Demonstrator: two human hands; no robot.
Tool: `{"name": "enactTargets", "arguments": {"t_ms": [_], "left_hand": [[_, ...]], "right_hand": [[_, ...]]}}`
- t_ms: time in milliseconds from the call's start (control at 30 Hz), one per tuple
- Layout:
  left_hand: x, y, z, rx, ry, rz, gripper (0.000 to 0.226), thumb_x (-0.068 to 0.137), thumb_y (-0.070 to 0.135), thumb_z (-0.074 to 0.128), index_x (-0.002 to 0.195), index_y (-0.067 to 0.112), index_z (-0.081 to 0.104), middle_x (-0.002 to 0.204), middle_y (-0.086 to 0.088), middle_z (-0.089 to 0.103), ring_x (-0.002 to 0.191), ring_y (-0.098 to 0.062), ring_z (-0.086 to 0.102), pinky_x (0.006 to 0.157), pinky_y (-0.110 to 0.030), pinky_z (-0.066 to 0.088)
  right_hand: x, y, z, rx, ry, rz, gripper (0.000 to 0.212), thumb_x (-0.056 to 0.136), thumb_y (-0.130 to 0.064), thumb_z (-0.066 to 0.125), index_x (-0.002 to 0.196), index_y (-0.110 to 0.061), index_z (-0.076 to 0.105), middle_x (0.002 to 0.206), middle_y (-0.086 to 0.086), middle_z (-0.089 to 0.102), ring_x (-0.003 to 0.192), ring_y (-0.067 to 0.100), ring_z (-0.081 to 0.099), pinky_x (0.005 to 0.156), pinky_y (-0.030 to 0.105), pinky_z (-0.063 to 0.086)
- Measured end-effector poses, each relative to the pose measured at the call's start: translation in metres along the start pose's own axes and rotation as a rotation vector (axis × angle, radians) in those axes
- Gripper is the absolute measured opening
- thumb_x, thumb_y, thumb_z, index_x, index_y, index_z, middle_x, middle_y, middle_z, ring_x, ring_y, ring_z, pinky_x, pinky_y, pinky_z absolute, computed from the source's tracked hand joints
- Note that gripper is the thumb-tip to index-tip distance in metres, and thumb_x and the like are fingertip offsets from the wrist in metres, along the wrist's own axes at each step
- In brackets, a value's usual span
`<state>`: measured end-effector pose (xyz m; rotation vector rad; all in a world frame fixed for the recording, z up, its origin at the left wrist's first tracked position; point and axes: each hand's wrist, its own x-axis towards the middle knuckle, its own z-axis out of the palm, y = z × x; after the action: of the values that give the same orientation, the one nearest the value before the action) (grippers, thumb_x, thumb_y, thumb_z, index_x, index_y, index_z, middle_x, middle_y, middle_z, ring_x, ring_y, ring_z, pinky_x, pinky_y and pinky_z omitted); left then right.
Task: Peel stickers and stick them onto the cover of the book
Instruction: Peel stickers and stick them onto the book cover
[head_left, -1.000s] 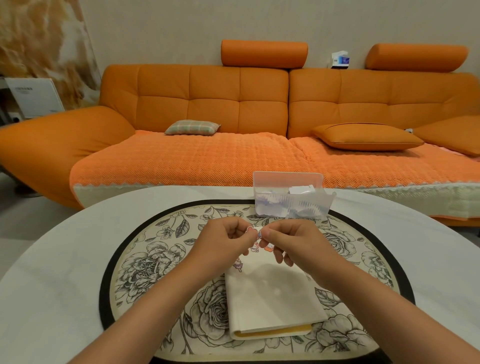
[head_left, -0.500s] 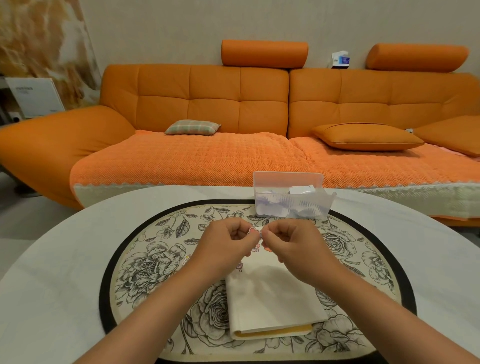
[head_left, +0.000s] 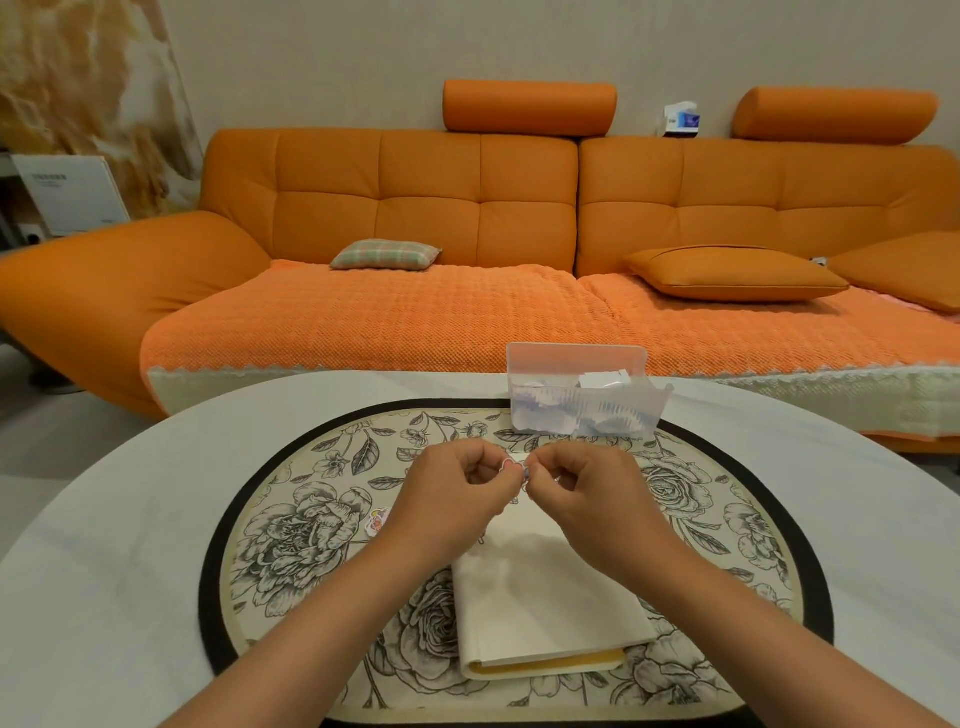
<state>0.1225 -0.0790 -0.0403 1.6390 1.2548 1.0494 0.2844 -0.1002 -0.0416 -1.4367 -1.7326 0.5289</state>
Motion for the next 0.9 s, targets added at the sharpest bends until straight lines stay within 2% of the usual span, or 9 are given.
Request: {"name": "enactTargets", "arguments": {"t_ms": [67,167,233,300,367,433,667,800,900], "left_hand": [[-0.002,-0.001,0.002,0.004,0.074,0.029,0.011,0.087,0.022,0.073,0.076,0.023,0.071,0.065,0.008,0.067,0.059,-0.015,0.062,0.054,-0.041,0.056],[-0.003,-0.005,0.001,0.174,0.236,0.205,0.017,0.08,0.029,0.079,0.081,0.031,0.063,0.075,0.01,0.064,0.067,-0.01,0.06,0.06,-0.025,0.052],[-0.004,-0.005,0.002,0.253,0.241,0.295,0.018,0.081,0.026,0.079,0.079,0.03,0.062,0.073,0.012,0.063,0.067,-0.01,0.059,0.061,-0.024,0.051],[-0.005,-0.004,0.003,0.234,0.208,0.272,0.012,0.083,0.024,0.077,0.077,0.029,0.067,0.074,0.018,0.066,0.066,-0.008,0.061,0.06,-0.032,0.056],[-0.006,-0.003,0.004,0.191,0.179,0.193,0.008,0.084,0.026,0.075,0.077,0.029,0.073,0.073,0.022,0.068,0.066,-0.005,0.064,0.063,-0.034,0.058],[-0.007,-0.001,0.004,0.125,0.155,0.116,0.009,0.085,0.026,0.074,0.076,0.028,0.077,0.069,0.018,0.071,0.065,-0.004,0.067,0.065,-0.036,0.06],[-0.007,0.007,0.004,0.012,0.093,-0.022,0.013,0.089,0.024,0.071,0.077,0.022,0.078,0.071,0.007,0.075,0.063,-0.012,0.072,0.054,-0.042,0.058],[-0.005,0.002,0.005,0.038,0.085,-0.011,0.013,0.089,0.024,0.07,0.077,0.021,0.076,0.07,0.007,0.075,0.061,-0.011,0.071,0.058,-0.033,0.057],[-0.005,-0.002,0.006,0.037,0.08,0.013,0.015,0.089,0.023,0.069,0.075,0.021,0.073,0.069,0.005,0.073,0.059,-0.012,0.069,0.058,-0.027,0.055]], "right_hand": [[0.002,0.001,0.001,0.095,0.013,0.041,0.024,0.093,-0.017,0.063,0.071,-0.019,0.073,0.055,-0.014,0.061,0.049,0.003,0.047,0.052,0.016,0.036],[0.004,0.003,0.002,0.134,0.029,0.072,0.029,0.096,-0.022,0.062,0.069,-0.022,0.072,0.061,0.002,0.067,0.049,0.006,0.048,0.053,0.027,0.041],[0.004,0.005,0.003,0.104,0.046,0.06,0.029,0.096,-0.025,0.062,0.069,-0.024,0.072,0.062,0.004,0.066,0.049,0.008,0.048,0.054,0.029,0.042],[0.003,0.006,0.004,0.038,0.076,0.03,0.024,0.095,-0.028,0.062,0.075,-0.025,0.074,0.063,-0.006,0.068,0.051,0.007,0.051,0.056,0.031,0.046],[0.003,0.007,0.005,-0.034,0.095,0.014,0.019,0.095,-0.03,0.062,0.082,-0.026,0.076,0.063,-0.021,0.065,0.053,0.006,0.053,0.058,0.032,0.048],[0.003,0.007,0.005,-0.095,0.104,-0.002,0.017,0.094,-0.031,0.062,0.086,-0.027,0.076,0.06,-0.028,0.06,0.055,0.004,0.053,0.057,0.03,0.045],[0.0,0.004,0.004,-0.197,0.111,-0.053,0.017,0.095,-0.035,0.061,0.088,-0.032,0.076,0.07,-0.021,0.065,0.065,0.001,0.056,0.057,0.024,0.043],[0.0,0.003,0.004,-0.222,0.102,-0.044,0.016,0.094,-0.036,0.062,0.085,-0.033,0.075,0.071,-0.023,0.064,0.068,-0.001,0.056,0.059,0.025,0.044],[-0.001,0.002,0.004,-0.208,0.092,-0.031,0.016,0.094,-0.035,0.062,0.085,-0.033,0.075,0.07,-0.024,0.064,0.069,-0.003,0.056,0.058,0.022,0.039]]}}
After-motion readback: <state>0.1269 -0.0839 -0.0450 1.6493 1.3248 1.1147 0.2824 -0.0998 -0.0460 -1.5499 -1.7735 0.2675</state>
